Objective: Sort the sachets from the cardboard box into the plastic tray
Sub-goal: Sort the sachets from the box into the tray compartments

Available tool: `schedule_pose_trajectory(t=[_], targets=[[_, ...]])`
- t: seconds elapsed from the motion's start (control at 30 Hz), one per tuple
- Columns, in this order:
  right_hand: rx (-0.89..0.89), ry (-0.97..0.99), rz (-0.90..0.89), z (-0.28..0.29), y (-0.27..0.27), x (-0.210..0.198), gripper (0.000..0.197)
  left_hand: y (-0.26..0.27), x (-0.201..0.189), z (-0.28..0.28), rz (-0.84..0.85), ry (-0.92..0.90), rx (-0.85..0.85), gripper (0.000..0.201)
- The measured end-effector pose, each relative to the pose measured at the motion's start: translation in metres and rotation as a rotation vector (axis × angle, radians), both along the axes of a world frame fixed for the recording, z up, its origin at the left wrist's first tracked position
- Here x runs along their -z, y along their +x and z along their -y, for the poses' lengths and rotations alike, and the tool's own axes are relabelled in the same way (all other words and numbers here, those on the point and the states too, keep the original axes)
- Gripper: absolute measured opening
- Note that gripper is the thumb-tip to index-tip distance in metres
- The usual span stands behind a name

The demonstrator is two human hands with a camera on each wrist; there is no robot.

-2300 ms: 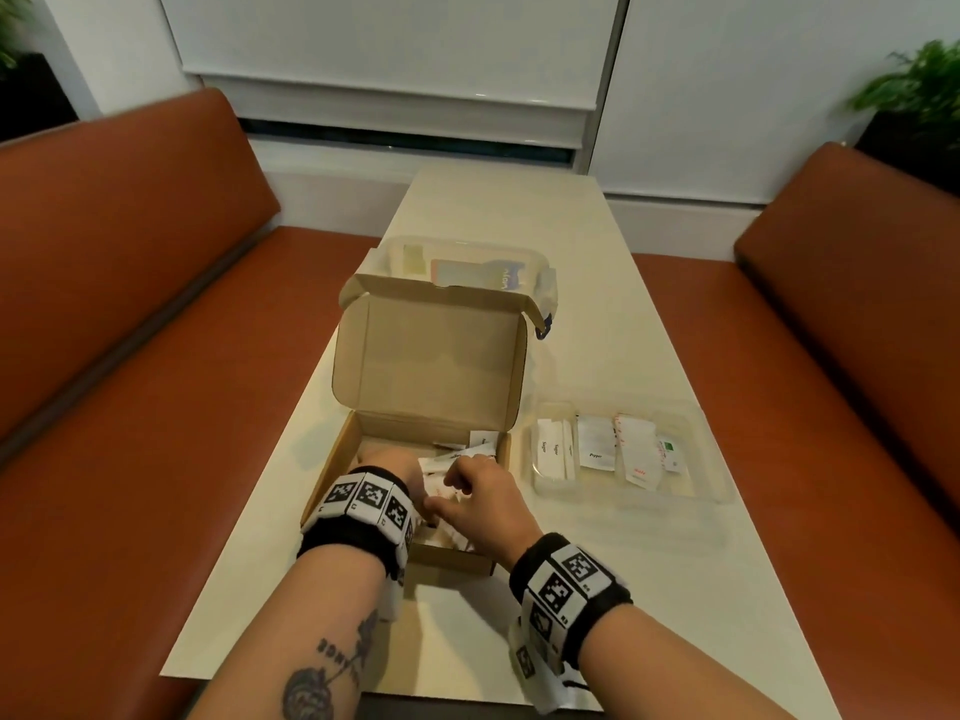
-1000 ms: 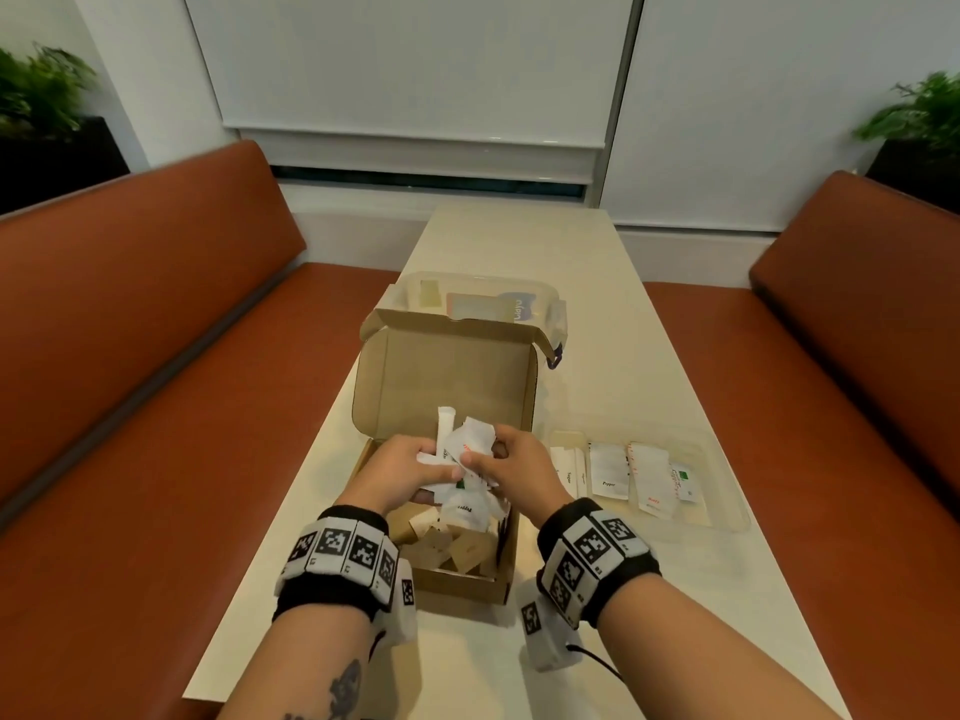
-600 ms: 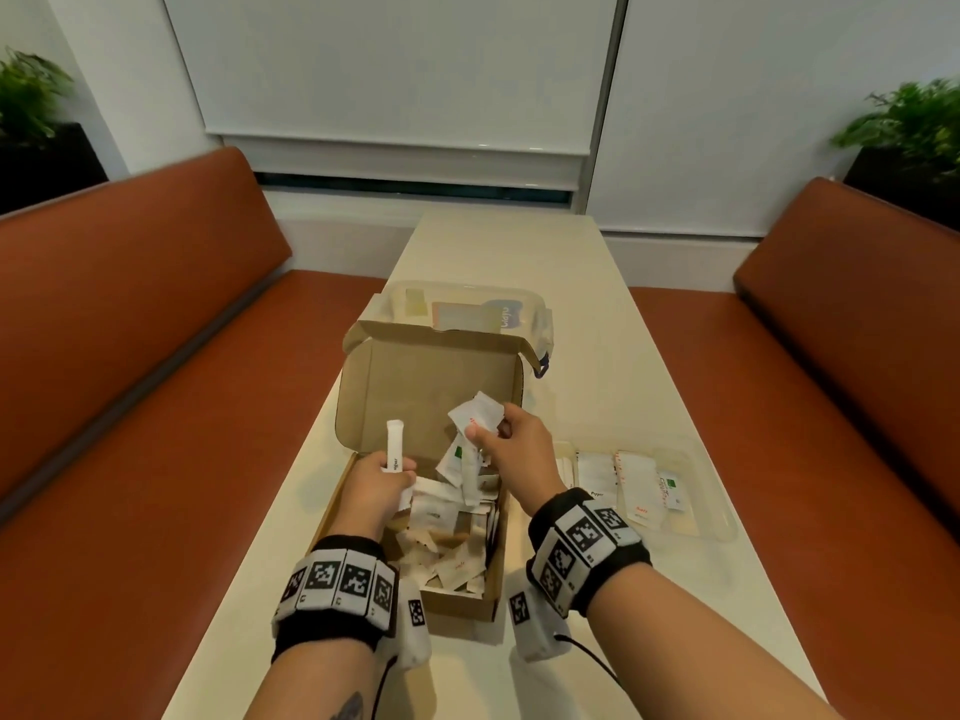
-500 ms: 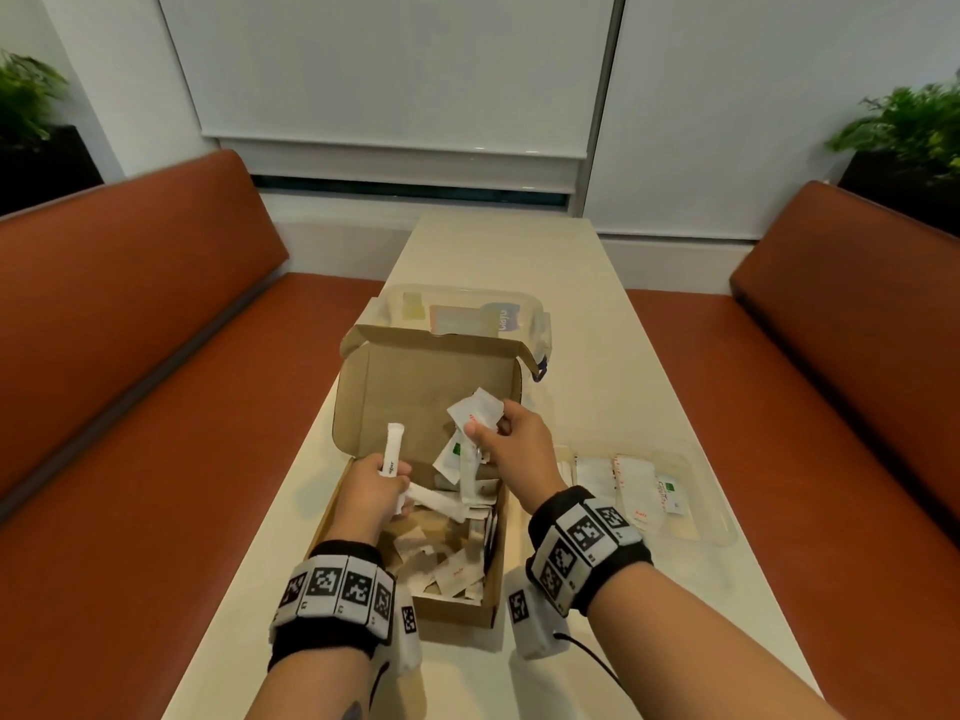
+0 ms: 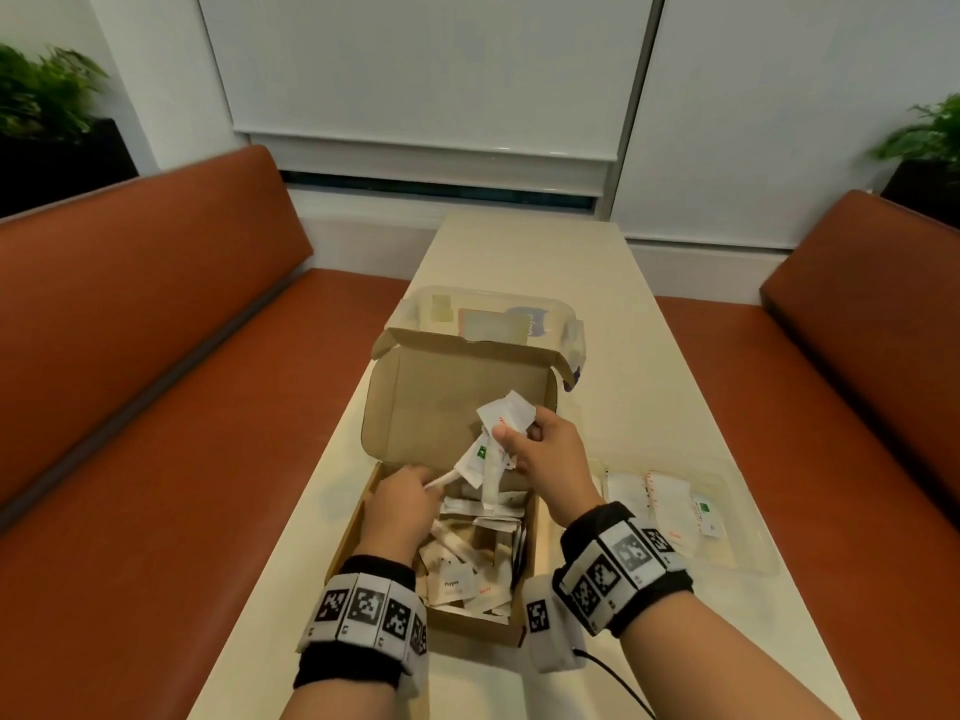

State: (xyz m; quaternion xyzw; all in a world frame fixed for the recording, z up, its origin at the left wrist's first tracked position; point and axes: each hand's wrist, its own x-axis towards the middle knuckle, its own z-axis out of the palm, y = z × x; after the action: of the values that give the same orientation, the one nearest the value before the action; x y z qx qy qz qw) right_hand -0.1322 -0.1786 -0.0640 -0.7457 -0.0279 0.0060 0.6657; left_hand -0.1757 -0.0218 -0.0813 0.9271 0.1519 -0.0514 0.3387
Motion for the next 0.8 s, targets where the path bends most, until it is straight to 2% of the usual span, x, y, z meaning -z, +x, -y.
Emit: schedule_pose_trajectory(t=[0.07, 0.13, 0.2, 0.23, 0.27, 0.33, 0.37, 0.47, 0.53, 0.6, 0.73, 0.8], targets=[[-0.002, 0.051, -0.004, 0.001, 0.001, -0.002, 0.016, -0.002, -0.01, 0.007, 0.119, -0.161, -0.069, 0.04], [-0.021, 0.113, -0.024, 0.001, 0.0, -0.004, 0.016, -0.002, -0.02, 0.017, 0.211, -0.474, -0.113, 0.046], [-0.049, 0.179, -0.049, 0.001, -0.001, -0.007, 0.018, 0.0, -0.027, 0.027, 0.143, -0.879, -0.104, 0.05], [-0.061, 0.217, -0.06, 0.002, -0.002, -0.009, 0.019, 0.002, -0.027, 0.03, 0.096, -1.023, -0.075, 0.053], [-0.072, 0.249, -0.071, 0.004, -0.003, -0.012, 0.019, 0.004, -0.026, 0.032, 0.079, -1.091, -0.027, 0.059], [-0.082, 0.258, -0.08, 0.011, -0.005, -0.017, 0.019, 0.009, -0.022, 0.039, 0.114, -1.09, 0.061, 0.064], [-0.083, 0.235, -0.073, 0.016, -0.005, -0.019, 0.019, 0.011, -0.021, 0.043, 0.145, -1.075, 0.093, 0.06], [-0.067, 0.139, -0.037, 0.035, -0.006, -0.021, 0.018, 0.016, -0.018, 0.059, 0.179, -1.136, 0.179, 0.034], [-0.076, 0.074, -0.035, 0.053, -0.007, -0.023, 0.018, 0.015, -0.018, 0.072, 0.166, -1.158, 0.181, 0.025], [-0.073, 0.033, -0.039, 0.073, -0.007, -0.025, 0.016, 0.015, -0.017, 0.088, 0.151, -1.173, 0.174, 0.025], [0.07, 0.028, -0.048, 0.113, -0.007, -0.02, 0.022, 0.018, -0.014, 0.123, 0.158, -1.167, 0.139, 0.021], [0.12, 0.064, -0.064, 0.129, -0.009, -0.015, 0.016, 0.021, -0.012, 0.139, 0.162, -1.148, 0.118, 0.02]])
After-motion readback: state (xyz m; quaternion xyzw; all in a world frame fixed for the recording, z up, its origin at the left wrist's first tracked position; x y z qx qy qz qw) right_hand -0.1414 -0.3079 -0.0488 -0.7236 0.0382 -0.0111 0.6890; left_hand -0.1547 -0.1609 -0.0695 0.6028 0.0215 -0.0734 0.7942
